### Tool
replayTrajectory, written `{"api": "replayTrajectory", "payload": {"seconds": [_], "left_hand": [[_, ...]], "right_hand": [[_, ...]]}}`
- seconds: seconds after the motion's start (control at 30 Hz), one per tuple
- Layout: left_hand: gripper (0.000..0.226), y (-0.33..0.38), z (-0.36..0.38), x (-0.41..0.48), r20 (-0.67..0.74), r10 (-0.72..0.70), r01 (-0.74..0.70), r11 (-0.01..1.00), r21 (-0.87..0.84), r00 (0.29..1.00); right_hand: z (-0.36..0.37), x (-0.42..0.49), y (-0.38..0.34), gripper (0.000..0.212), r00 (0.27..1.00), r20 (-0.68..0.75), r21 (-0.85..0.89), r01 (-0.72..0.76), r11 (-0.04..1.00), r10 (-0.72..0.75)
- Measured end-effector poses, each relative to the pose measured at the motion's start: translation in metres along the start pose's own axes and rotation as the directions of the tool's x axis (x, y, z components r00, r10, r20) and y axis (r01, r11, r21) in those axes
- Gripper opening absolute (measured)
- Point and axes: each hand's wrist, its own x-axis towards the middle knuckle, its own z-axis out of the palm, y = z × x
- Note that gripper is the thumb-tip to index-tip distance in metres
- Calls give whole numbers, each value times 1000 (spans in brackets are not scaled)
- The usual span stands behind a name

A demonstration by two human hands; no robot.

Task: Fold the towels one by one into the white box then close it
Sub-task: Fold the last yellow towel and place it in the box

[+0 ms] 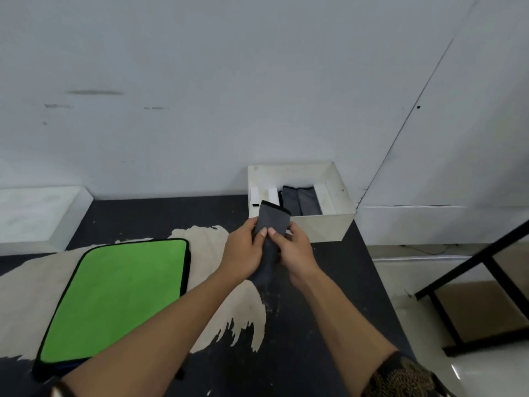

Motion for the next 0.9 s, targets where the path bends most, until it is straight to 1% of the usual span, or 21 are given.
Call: {"api": "replayTrajectory", "payload": {"seconds": [0.1, 0.2, 0.27, 0.33, 0.43, 0.5, 0.53, 0.6, 0.67, 0.7, 0.83, 0.9], "left_hand": [[35, 21, 9, 21, 138, 8, -8, 1000, -1, 990], [53, 47, 18, 45, 336, -30, 34, 999, -4, 941], [52, 61, 25, 67, 420, -26, 38, 999, -18, 907], [48, 70, 35, 93, 421, -8, 27, 999, -39, 907], [36, 81, 52, 128, 333, -9, 15, 1000, -15, 943], [34, 82, 63, 146, 272, -23, 22, 1000, 7, 962], [35, 81, 67, 154, 260, -51, 50, 999, 11, 964], [41, 72, 72, 164, 310, -134, 139, 990, 7, 941], [53, 61, 75, 171, 397, -230, 253, 967, -7, 889], [58, 55, 75, 174, 416, -279, 301, 954, 12, 866], [55, 23, 76, 191, 335, -485, 455, 875, 167, 808], [47, 12, 76, 194, 303, -531, 485, 847, 217, 792]], "right_hand": [[-20, 22, -21, 19, 998, -52, -9, 20, 1000, -21], [-44, 49, -39, 16, 994, -107, -21, 15, 1000, -17], [-59, 71, -56, 16, 991, -131, -33, -2, 999, -2], [-71, 96, -76, 17, 992, -128, -50, -6, 999, 0], [-85, 136, -100, 22, 996, -86, -123, 0, 992, -11], [-90, 162, -106, 25, 997, -77, -176, -11, 984, -2], [-91, 176, -105, 25, 997, -73, -204, -23, 979, 8], [-92, 202, -94, 25, 997, -69, -255, -61, 965, 45], [-90, 226, -77, 22, 993, -65, -293, -111, 950, 96], [-88, 235, -70, 21, 990, -67, -300, -142, 943, 128], [-76, 263, -44, 23, 960, 4, -357, -259, 897, 279], [-69, 273, -35, 28, 954, 46, -397, -254, 882, 295]]}}
